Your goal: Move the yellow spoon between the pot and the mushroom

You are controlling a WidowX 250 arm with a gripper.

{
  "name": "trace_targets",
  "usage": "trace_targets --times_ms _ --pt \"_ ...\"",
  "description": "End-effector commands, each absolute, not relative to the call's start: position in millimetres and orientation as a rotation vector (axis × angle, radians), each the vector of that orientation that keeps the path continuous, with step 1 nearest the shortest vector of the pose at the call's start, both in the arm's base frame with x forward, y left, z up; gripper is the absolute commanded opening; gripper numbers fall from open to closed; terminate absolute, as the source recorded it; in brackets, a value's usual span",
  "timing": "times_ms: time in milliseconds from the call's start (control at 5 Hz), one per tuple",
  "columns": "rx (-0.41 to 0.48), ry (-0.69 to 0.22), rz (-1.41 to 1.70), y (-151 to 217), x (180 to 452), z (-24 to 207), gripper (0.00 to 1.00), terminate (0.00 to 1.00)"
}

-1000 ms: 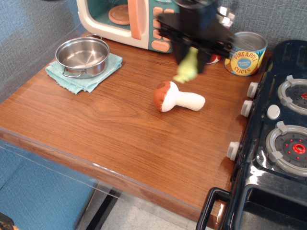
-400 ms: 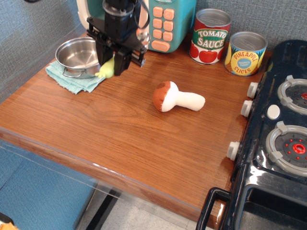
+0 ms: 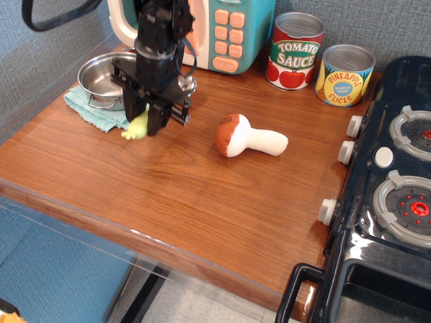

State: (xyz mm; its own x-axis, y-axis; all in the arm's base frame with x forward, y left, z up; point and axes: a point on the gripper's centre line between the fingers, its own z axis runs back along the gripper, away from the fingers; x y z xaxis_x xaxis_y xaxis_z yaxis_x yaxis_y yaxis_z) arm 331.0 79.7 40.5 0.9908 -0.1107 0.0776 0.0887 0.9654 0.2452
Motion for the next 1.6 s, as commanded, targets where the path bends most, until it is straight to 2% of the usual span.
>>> trace_targets --times_ms 0,200,400,600,800,1000,1400 --pt "0.235 -0.111 -0.101 74.5 321.5 43.6 0.0 0.0" --pt "0.206 -0.12 -0.087 75.1 320.6 44.3 1.0 0.0" --pt "0.165 -0.126 -0.081 74.8 319.9 44.2 1.0 0.0" --pt "0.12 -0.164 -0.101 67.6 317.2 57.0 1.0 0.0" --pt "0.041 -0.266 -0.106 61.5 307.2 84.9 1.0 0.0" --pt "0.013 -0.295 -0.093 59.0 300.0 95.3 1.0 0.0" --pt "0.021 -0.296 -0.094 58.1 297.9 97.5 1.0 0.0"
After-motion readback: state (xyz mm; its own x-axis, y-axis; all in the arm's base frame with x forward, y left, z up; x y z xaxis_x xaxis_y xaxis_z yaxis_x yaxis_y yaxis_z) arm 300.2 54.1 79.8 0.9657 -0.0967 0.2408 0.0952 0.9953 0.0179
